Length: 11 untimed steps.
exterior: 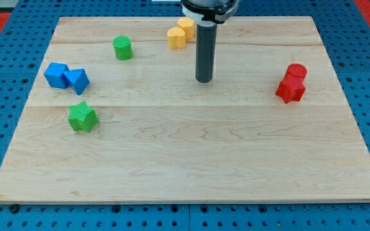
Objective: Slightly push the green circle downwards
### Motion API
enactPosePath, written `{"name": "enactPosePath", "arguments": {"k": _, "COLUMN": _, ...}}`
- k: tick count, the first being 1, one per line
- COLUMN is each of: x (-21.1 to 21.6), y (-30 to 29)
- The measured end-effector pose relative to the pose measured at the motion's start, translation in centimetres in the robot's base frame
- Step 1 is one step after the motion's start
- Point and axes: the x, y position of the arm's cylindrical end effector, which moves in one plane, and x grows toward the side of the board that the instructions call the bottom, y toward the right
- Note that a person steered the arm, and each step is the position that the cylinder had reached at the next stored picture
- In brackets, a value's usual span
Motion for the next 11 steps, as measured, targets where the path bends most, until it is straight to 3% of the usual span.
{"name": "enactPosePath", "arguments": {"k": 3, "x": 1.6, "y": -1.1}}
{"name": "enactPosePath", "arguments": {"k": 4, "x": -2.2, "y": -2.7}}
{"name": "enactPosePath", "arguments": {"k": 5, "x": -3.3, "y": -8.6}}
{"name": "enactPosePath", "arguments": {"k": 9, "x": -12.9, "y": -12.4}}
{"name": "enactPosePath", "arguments": {"k": 11, "x": -13.2, "y": -18.7}}
